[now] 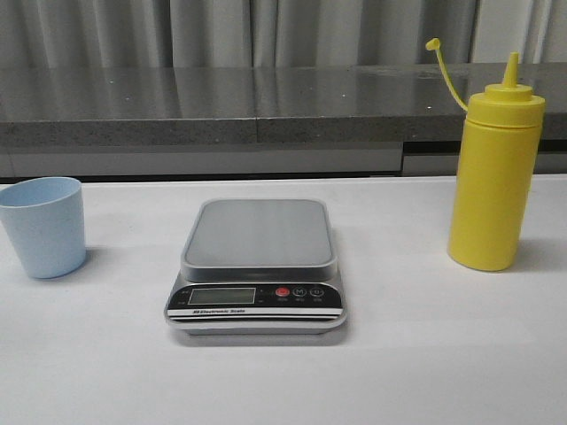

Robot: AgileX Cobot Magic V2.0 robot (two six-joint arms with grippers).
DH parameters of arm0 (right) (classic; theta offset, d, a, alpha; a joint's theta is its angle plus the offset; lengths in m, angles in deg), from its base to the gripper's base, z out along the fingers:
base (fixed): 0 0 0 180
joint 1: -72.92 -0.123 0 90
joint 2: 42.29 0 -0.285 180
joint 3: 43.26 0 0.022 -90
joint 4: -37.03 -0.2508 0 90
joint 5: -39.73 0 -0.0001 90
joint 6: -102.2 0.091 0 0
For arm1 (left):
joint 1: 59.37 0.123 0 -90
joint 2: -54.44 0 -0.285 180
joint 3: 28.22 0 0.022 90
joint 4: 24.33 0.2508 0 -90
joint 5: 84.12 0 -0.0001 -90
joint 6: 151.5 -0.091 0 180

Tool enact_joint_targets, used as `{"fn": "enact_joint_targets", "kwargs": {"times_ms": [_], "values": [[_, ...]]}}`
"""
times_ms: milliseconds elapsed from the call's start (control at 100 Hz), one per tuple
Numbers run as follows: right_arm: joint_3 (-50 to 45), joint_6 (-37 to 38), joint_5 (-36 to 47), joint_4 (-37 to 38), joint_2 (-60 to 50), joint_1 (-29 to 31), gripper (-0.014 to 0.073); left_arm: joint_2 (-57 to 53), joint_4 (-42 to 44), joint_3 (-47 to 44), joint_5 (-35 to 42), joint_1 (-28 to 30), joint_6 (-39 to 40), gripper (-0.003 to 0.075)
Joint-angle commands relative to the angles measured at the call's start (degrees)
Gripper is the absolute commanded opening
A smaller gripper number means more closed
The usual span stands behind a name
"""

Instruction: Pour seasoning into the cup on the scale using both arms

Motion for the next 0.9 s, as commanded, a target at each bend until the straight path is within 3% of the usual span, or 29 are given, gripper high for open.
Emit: {"fn": "enact_joint_targets", "kwargs": {"times_ms": [0,610,890], "values": [[1.0,-0.1,4.4,0.6,-1.2,0.3,-0.0068,-1.8,-0.6,-2.3,3.9,0.0,0.6,-0.002],[1.0,-0.1,4.4,0.6,-1.2,0.3,-0.0068,-1.7,0.1,-2.0,4.1,0.0,0.6,-0.002],[1.0,-0.1,4.4,0.6,-1.2,0.3,-0.0068,1.0,-3.4,2.4,2.4,0.0,0.6,-0.0021]]}}
